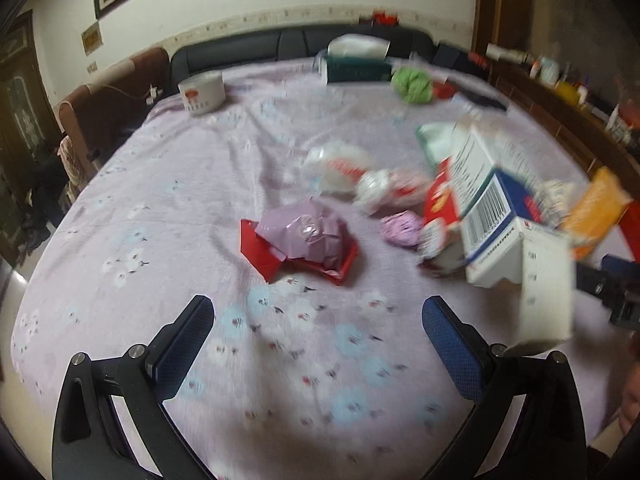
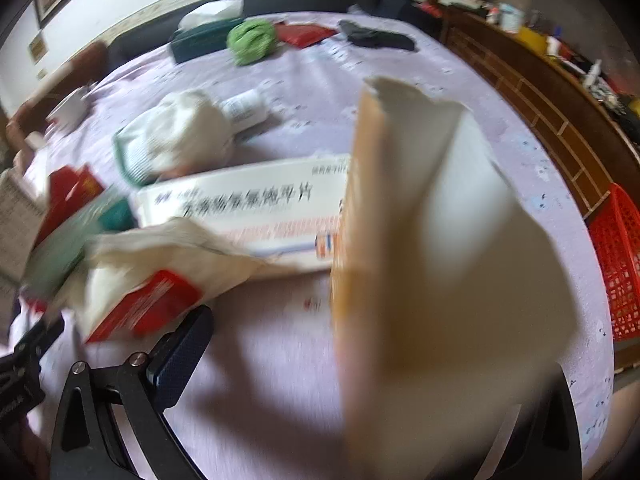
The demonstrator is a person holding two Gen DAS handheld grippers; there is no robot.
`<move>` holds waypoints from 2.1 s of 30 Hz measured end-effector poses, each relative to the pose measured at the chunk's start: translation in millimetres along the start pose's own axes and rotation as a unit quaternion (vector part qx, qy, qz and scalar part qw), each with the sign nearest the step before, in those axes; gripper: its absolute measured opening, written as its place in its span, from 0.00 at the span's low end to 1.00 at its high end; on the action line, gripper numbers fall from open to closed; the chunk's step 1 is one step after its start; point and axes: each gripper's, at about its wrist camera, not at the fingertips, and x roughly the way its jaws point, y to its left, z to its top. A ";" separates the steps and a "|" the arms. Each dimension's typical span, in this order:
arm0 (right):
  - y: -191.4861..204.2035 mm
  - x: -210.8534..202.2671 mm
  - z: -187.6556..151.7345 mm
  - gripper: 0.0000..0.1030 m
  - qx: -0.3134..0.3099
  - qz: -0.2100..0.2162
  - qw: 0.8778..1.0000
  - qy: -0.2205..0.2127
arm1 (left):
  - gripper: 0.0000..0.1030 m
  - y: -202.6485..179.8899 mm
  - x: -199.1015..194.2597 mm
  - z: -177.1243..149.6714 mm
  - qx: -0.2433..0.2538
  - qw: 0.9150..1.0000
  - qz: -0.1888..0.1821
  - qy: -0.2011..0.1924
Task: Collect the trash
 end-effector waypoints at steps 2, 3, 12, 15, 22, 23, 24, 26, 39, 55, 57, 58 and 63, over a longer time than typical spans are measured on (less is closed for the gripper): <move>-3.4 -18.3 -9.5 1.00 -0.002 0.031 0.999 -0.016 | 1.00 -2.3 -20.1 -4.8 -0.004 0.999 -0.014 -0.028; -2.8 -25.8 -14.9 1.00 -0.009 0.036 0.999 -0.025 | 1.00 -4.3 -30.1 -7.0 -0.004 0.999 -0.021 -0.042; -13.0 -102.6 -58.6 0.98 -0.042 0.050 0.988 -0.143 | 1.00 -45.5 -92.2 -40.4 0.017 0.987 -0.013 -0.157; -20.5 -124.5 -77.0 0.93 -0.037 0.045 0.981 -0.185 | 1.00 -62.9 -96.8 -53.1 0.050 0.984 0.004 -0.171; -35.3 -141.1 -108.4 0.83 -0.020 -0.017 0.969 -0.244 | 1.00 -66.1 -89.1 -49.7 0.051 0.983 0.001 -0.176; -36.4 -139.6 -107.2 0.82 -0.018 -0.019 0.970 -0.243 | 1.00 -66.0 -88.4 -51.6 0.049 0.983 0.003 -0.176; -38.2 -138.0 -106.4 0.82 -0.016 -0.022 0.969 -0.244 | 1.00 -65.1 -87.2 -51.3 0.048 0.984 0.003 -0.174; -40.3 -139.3 -106.0 0.82 -0.010 -0.026 0.967 -0.254 | 1.00 -64.1 -85.4 -51.6 0.046 0.984 -0.001 -0.170; -39.5 -131.4 -109.3 0.82 -0.016 -0.036 0.969 -0.244 | 1.00 -73.6 -81.8 -58.9 0.069 0.985 -0.015 -0.156; -41.7 -124.7 -108.2 0.82 -0.014 -0.037 0.972 -0.231 | 1.00 -75.7 -80.6 -59.8 0.071 0.986 -0.023 -0.150; -41.7 -124.4 -108.5 0.82 -0.013 -0.038 0.972 -0.231 | 1.00 -76.0 -80.4 -59.7 0.072 0.986 -0.025 -0.148; -41.5 -124.5 -108.4 0.82 -0.013 -0.037 0.972 -0.231 | 1.00 -76.2 -80.5 -59.9 0.072 0.986 -0.027 -0.148; -42.3 -122.6 -107.5 0.82 -0.010 -0.036 0.973 -0.226 | 1.00 -79.0 -80.1 -60.5 0.079 0.986 -0.032 -0.147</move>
